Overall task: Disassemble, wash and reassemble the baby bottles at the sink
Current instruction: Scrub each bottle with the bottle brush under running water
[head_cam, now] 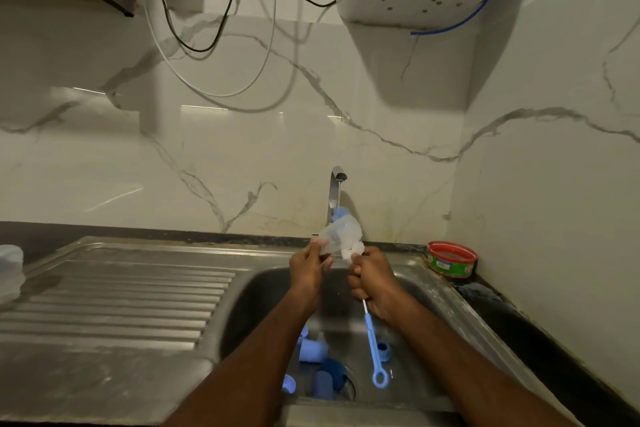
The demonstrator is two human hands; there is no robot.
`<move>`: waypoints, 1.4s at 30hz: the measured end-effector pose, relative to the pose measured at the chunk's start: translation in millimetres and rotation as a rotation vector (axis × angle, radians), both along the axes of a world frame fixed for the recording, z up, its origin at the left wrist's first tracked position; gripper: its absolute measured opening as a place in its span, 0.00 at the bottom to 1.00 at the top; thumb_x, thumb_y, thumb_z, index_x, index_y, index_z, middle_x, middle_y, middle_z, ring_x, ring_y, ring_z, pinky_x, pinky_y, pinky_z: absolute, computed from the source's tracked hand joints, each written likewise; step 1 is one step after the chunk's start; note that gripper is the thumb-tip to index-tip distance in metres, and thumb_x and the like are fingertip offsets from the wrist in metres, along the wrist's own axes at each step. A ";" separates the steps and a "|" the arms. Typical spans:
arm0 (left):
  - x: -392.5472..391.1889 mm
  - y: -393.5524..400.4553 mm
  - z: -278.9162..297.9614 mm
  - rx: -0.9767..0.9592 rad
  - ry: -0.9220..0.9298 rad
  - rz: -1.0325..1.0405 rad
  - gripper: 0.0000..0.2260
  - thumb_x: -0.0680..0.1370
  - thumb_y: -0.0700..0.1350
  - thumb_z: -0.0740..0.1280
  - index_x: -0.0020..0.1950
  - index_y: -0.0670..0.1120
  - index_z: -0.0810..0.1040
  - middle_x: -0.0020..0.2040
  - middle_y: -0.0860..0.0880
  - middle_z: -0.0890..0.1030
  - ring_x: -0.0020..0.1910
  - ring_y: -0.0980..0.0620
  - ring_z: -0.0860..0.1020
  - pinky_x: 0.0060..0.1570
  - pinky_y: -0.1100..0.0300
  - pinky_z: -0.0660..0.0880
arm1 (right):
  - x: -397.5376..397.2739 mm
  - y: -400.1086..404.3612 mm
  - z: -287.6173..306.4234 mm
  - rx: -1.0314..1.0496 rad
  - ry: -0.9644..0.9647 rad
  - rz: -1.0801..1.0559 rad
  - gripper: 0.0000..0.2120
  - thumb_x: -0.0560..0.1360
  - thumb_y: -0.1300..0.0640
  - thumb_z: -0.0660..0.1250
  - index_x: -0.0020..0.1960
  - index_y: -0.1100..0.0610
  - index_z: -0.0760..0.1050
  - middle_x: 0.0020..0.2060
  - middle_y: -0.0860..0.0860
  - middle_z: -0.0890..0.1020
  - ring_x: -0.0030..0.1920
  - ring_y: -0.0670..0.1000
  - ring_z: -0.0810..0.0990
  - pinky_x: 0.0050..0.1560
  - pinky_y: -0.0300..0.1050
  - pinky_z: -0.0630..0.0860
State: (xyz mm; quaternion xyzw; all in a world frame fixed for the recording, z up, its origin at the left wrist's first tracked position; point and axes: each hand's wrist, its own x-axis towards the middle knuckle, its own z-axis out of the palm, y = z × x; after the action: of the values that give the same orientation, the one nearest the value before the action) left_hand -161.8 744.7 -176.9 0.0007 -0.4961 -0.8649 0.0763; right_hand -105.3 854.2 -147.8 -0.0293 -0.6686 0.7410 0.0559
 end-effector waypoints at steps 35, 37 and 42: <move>-13.9 -20.9 -24.0 -0.925 0.234 0.234 0.19 0.73 0.50 0.78 0.60 0.46 0.79 0.55 0.48 0.83 0.53 0.50 0.81 0.58 0.52 0.80 | 2.8 36.0 -6.0 1.322 0.132 -0.132 0.10 0.82 0.49 0.63 0.62 0.50 0.71 0.56 0.52 0.81 0.50 0.50 0.78 0.52 0.47 0.76; -12.7 -23.1 -23.0 -0.920 0.283 0.287 0.19 0.72 0.49 0.78 0.59 0.48 0.77 0.53 0.49 0.83 0.51 0.51 0.81 0.55 0.50 0.81 | 2.5 36.7 -8.9 1.327 0.162 -0.111 0.12 0.82 0.47 0.63 0.63 0.50 0.71 0.55 0.52 0.81 0.50 0.51 0.79 0.52 0.48 0.77; -5.7 -23.6 -11.1 -0.784 0.220 0.303 0.30 0.74 0.47 0.78 0.70 0.46 0.68 0.57 0.50 0.78 0.55 0.50 0.79 0.58 0.53 0.80 | 1.9 37.9 -10.3 1.283 0.197 -0.189 0.14 0.82 0.46 0.63 0.64 0.51 0.73 0.56 0.53 0.82 0.52 0.53 0.80 0.53 0.49 0.77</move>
State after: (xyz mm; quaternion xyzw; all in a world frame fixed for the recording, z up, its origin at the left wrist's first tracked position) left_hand -167.5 721.1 -188.0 -0.0478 -0.7703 -0.5849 0.2494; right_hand -103.5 892.0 -158.1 0.0193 -0.9641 0.1864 0.1883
